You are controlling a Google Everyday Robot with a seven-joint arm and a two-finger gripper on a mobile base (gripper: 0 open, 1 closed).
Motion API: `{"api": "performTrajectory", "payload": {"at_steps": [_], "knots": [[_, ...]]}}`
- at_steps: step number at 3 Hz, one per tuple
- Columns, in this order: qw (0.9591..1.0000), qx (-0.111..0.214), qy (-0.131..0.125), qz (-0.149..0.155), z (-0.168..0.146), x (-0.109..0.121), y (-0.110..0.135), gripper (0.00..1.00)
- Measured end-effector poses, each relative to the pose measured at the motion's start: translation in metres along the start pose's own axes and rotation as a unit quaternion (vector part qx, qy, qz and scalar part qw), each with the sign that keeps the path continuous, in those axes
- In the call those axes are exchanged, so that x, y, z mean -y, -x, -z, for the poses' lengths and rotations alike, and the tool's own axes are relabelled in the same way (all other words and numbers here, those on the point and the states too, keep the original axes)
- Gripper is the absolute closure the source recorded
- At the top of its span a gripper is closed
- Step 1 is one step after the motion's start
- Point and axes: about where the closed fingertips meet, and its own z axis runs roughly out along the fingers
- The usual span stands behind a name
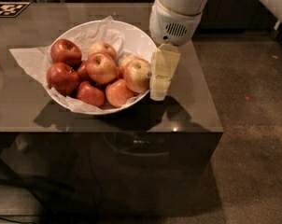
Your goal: Pick apple from white bowl
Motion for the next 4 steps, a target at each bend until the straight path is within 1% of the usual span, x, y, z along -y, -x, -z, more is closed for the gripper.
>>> {"api": "performTrajectory", "payload": {"at_steps": [1, 2, 4], "knots": [[0.9998, -0.003, 0.018, 0.0, -0.017, 0.002, 0.005, 0.0], [0.9996, -0.006, 0.029, 0.0, -0.028, 0.004, 0.009, 0.0], [0.9994, -0.01, 0.033, 0.0, -0.032, 0.012, 0.014, 0.0]]}}
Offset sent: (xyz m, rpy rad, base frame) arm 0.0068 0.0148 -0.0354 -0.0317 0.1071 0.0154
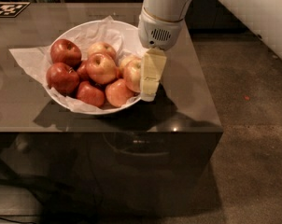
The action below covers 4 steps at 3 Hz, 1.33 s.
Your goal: Pick apple from white bowl
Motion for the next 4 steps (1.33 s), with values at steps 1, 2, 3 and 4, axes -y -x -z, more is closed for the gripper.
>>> {"api": "performTrajectory", "payload": {"at_steps": [1, 2, 3, 4], "knots": [[1.0, -0.001, 0.006, 0.001, -0.0047, 0.0034, 0.0031, 0.0], [0.9999, 0.008, 0.006, -0.004, -0.0107, 0.0055, 0.0006, 0.0], [0.9999, 0.008, 0.006, -0.004, -0.0107, 0.0055, 0.0006, 0.19], [0.9999, 0.008, 0.006, -0.004, -0.0107, 0.0055, 0.0006, 0.43]]}}
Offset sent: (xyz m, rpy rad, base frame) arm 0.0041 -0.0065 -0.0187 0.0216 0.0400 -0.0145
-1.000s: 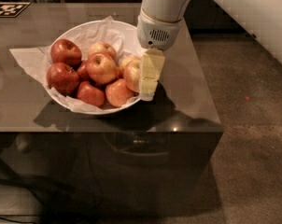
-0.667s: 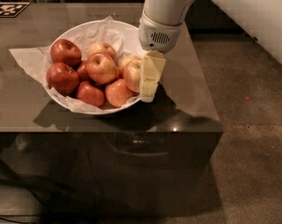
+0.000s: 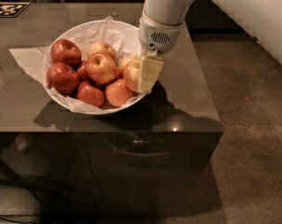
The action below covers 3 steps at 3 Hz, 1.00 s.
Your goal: Pick apple from white bowl
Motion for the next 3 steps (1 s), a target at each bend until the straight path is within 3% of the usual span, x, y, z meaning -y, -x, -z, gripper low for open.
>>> {"api": "performTrajectory", "payload": {"at_steps": [2, 3], "knots": [[1.0, 0.0, -0.001, 0.0, 0.0003, 0.0001, 0.0002, 0.89], [1.0, 0.0, -0.007, 0.001, 0.0036, 0.0015, 0.0024, 1.0]]}}
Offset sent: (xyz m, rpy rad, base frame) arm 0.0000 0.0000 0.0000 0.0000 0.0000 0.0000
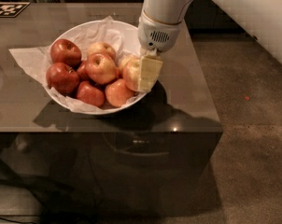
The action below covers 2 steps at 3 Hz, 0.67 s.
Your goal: Pick apple from white bowl
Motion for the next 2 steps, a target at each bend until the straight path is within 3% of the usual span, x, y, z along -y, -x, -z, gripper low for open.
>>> {"api": "performTrajectory", "payload": {"at_steps": [2], "knots": [[0.999, 0.015, -0.041, 0.009, 0.04, 0.002, 0.007, 1.0]]}}
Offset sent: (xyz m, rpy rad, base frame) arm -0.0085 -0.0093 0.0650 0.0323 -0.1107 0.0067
